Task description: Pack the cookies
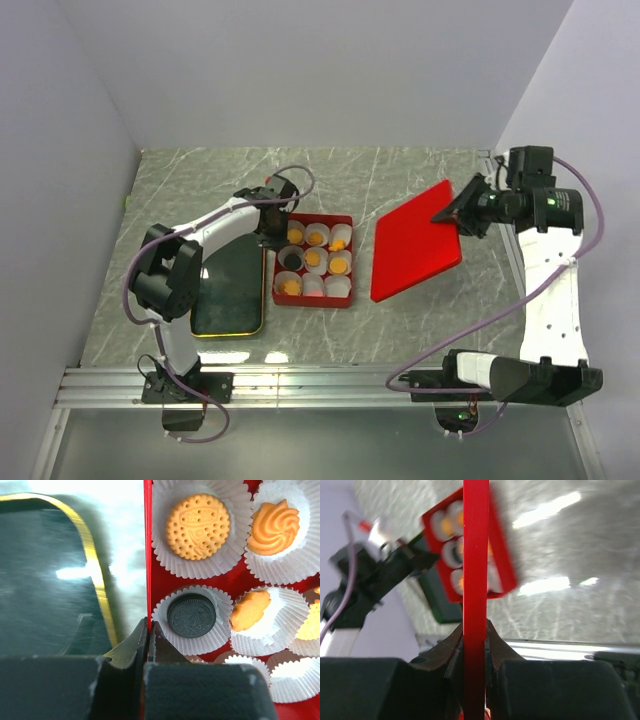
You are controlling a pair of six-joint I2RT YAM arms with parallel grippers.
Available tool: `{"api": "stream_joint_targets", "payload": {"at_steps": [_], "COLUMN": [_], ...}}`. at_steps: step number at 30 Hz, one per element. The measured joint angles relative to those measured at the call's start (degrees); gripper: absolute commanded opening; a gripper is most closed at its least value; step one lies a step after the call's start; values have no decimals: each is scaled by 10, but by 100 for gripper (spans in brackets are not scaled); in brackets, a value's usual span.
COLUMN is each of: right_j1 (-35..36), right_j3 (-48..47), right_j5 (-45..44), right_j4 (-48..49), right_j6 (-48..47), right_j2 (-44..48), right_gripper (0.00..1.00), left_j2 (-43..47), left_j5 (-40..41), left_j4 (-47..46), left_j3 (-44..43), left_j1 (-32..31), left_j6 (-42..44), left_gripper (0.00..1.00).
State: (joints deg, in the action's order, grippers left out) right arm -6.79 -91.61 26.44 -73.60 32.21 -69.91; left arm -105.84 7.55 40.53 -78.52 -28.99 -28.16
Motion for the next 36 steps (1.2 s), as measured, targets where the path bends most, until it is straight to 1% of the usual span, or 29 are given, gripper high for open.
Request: {"api": "stream_joint_targets", "payload": {"at_steps": [2,3,5,6,8,9,11,12,16,18,19,24,27,32,36], "right_j1": [22,34,53,59,67,72,80,83,94,100,104,124,139,154,168], "right_j3": [0,0,0,2,11,23,59,90,223,290,302,385,441,557,610], "right_j5": [30,46,78,95,118,126,140,150,174,177,177,158,135,104,80], "right_j4": [18,27,46,56,82,104,153,192,322,388,402,536,634,797,893], "right_j6": [-2,-3,-3,-3,1,4,20,30,91,125,132,195,236,314,357], "right_j2": [-13,-19,-32,-38,-44,-43,-38,-30,3,11,11,14,27,45,30], "right_gripper": [0,0,0,0,0,0,0,0,0,0,0,0,0,0,0], "left_j2": [-4,-6,-9,-9,-9,-9,-8,-7,20,56,80,227,286,301,302], "left_j5": [-10,-15,-29,-38,-51,-54,-61,-63,-68,-72,-75,-118,-160,-241,-291], "left_j4": [0,0,0,0,1,1,4,6,10,-1,-7,-78,-134,-228,-289], "left_j3": [-5,-8,-10,-11,-14,-17,-23,-25,-23,-8,5,111,180,290,361], "left_j1": [-13,-18,-26,-28,-29,-29,-29,-29,-21,-12,-6,43,65,71,71], "left_j6": [-5,-10,-20,-27,-37,-44,-52,-57,-79,-93,-101,-138,-157,-186,-214], "left_gripper": [5,17,32,46,58,67,73,82,85,85,86,88,88,89,89]}}
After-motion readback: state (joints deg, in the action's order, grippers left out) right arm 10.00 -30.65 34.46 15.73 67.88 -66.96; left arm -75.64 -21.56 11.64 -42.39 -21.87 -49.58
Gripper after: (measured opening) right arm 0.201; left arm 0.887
